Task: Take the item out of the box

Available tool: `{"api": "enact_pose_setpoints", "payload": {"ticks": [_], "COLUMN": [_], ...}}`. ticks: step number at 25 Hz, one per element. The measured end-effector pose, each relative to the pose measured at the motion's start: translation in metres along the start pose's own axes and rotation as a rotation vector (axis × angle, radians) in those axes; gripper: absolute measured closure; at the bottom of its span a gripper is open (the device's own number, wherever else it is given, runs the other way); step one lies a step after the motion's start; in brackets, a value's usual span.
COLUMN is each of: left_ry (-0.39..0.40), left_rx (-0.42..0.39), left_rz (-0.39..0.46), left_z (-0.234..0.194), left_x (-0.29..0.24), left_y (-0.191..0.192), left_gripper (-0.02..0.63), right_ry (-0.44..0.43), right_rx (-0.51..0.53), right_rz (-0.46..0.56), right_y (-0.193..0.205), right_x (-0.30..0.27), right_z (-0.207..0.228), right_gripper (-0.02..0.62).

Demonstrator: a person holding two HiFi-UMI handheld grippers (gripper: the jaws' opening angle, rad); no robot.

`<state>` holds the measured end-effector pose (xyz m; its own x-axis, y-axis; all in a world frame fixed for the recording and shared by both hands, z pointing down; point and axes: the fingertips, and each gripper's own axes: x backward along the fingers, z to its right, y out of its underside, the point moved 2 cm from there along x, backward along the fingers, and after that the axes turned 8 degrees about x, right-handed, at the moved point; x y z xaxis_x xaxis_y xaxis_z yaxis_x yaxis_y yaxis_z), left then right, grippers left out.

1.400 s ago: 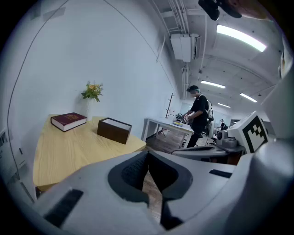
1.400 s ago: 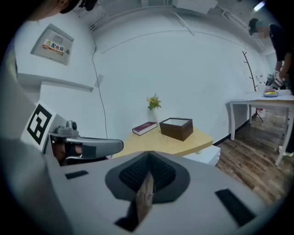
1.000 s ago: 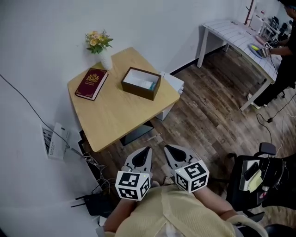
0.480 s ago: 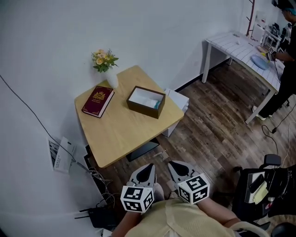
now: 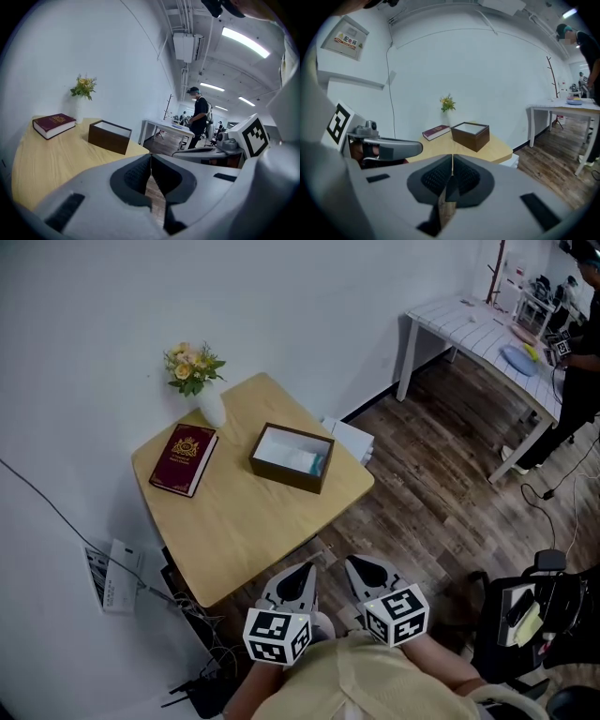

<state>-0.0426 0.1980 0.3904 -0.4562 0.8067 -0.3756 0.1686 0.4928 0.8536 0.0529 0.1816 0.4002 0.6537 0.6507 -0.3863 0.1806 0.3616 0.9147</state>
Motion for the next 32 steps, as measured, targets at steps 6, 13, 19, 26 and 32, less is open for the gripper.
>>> {"api": "enact_pose_setpoints", "payload": {"ticks": [6, 13, 19, 26, 32], "left_ry": [0.025, 0.07, 0.098, 0.117, 0.155], "left_rx": [-0.01, -0.025, -0.036, -0.061, -0.067], "left_rz": [-0.025, -0.055, -0.076, -0.101, -0.128], "left_z": [-0.029, -0.053, -0.079, -0.111, -0.11], "left_x": [-0.017, -0.033, -0.036, -0.043, -0.058], "left_y": [-0.019, -0.035, -0.042, -0.054, -0.058], "left_gripper": [0.584, 0.584, 0.584, 0.584, 0.584], "right_ry": [-0.006, -0.002, 0.032, 0.048, 0.07], "right_rx": [0.014, 0.01, -0.023, -0.027, -0.033], "right_rz": [0.005, -0.003, -0.004, -0.008, -0.009], "right_y": [-0.023, -0.041, -0.049, -0.068, -0.074], "right_x": [-0.033, -0.064, -0.094, -0.119, -0.126], "right_z": [0.003, 0.0, -0.002, -0.007, 0.003], "right_gripper": [0.565, 0.565, 0.565, 0.565, 0.565]}}
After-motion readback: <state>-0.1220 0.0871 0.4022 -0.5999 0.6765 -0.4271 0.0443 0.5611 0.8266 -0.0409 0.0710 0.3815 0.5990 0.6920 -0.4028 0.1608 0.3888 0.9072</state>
